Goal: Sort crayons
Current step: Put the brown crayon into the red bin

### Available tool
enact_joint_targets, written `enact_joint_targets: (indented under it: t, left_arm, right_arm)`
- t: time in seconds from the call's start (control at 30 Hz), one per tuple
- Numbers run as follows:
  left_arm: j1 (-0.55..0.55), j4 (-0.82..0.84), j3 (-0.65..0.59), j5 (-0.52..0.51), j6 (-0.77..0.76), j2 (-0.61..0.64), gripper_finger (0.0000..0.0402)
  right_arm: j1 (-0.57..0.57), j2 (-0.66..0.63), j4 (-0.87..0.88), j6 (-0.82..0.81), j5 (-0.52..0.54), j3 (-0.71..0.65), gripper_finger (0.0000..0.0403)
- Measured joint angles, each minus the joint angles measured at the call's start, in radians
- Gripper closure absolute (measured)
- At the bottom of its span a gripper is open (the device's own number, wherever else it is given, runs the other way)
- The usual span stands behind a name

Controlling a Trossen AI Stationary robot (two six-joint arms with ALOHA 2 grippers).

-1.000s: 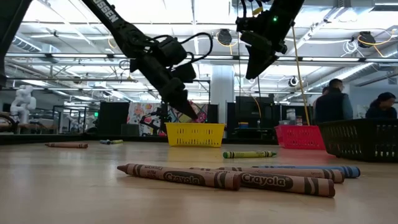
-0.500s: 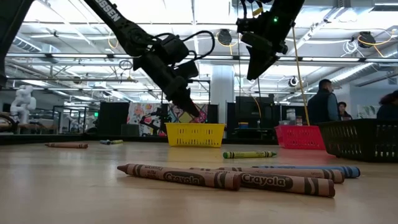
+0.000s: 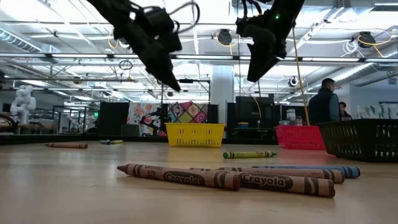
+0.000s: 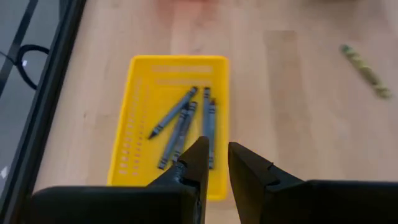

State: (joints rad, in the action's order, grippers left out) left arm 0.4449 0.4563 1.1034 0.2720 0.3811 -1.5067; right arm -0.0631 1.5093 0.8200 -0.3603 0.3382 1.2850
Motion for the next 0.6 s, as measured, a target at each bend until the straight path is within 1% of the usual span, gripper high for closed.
enact_joint_targets:
  t: [0.13,0.2,0.4,0.6]
  left_arm:
    - [-0.039,0.093,0.0,0.001,0.0,0.072,0.0338]
    - [-0.062,0.147,0.0,0.001,0.0,0.102,0.0338]
    - [-0.143,0.231,0.0,0.004,-0.008,0.161,0.0338]
    - [-0.231,0.31,0.0,0.004,-0.01,0.171,0.0338]
  right_arm:
    - [0.005,0.0,0.0,-0.046,-0.106,0.0,0.0275]
    - [0.018,0.0,0.0,-0.067,-0.134,0.0,0.0275]
    - [0.094,0.0,0.0,-0.13,-0.134,0.0,0.0275]
    - [0.195,0.0,0.0,-0.191,-0.135,0.0,0.0275]
